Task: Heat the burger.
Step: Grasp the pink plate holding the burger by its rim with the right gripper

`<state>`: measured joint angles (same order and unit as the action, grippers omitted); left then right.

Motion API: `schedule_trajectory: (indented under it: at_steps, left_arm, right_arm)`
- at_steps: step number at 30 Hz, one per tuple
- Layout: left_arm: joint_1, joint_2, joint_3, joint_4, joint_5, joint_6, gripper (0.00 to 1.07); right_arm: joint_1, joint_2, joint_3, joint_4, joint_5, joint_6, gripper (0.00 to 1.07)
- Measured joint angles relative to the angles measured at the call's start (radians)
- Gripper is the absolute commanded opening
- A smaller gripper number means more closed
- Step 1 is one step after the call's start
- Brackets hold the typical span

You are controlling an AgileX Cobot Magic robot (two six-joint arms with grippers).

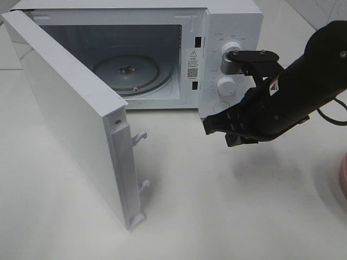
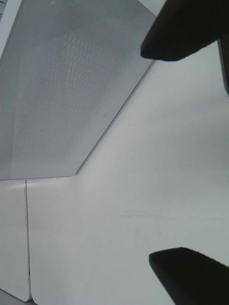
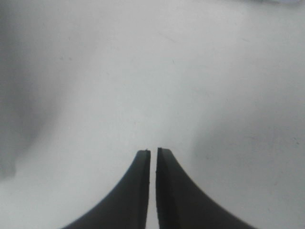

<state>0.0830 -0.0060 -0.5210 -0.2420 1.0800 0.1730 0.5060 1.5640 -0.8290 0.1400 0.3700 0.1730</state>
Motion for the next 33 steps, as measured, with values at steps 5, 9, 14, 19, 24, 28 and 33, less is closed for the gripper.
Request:
schedule_trajectory:
  at_steps: [5,9,14,19,24,28,33]
  left_arm:
    - [0.0,0.0,0.0,0.0,0.0,0.0,1.0]
    - [0.0,0.0,0.0,0.0,0.0,0.0,1.0]
    - [0.0,0.0,0.0,0.0,0.0,0.0,1.0]
    - [0.0,0.0,0.0,0.0,0.0,0.0,1.0]
    - [0.0,0.0,0.0,0.0,0.0,0.0,1.0]
    - [0.0,0.0,0.0,0.0,0.0,0.0,1.0]
    - [0.0,0.0,0.0,0.0,0.0,0.0,1.0]
  right_arm:
    - [0.0,-0.04,0.0,-0.014,0.117,-0.078,0.11]
    - [-0.033,-0.067,0.0,-0.026,0.221,-0.115,0.12]
    - [-0.094,-0.069,0.0,-0.061,0.308,-0.121,0.15]
    - [-0.156,-0.077,0.0,-0.099,0.382,-0.128,0.17]
    - [-0.23,-0.077,0.0,-0.14,0.443,-0.128,0.25]
    - [-0.268,-0.083,0.0,-0.152,0.461,-0.129,0.41]
    - [-0.32,-0.127,0.0,-0.195,0.476,-0.129,0.68]
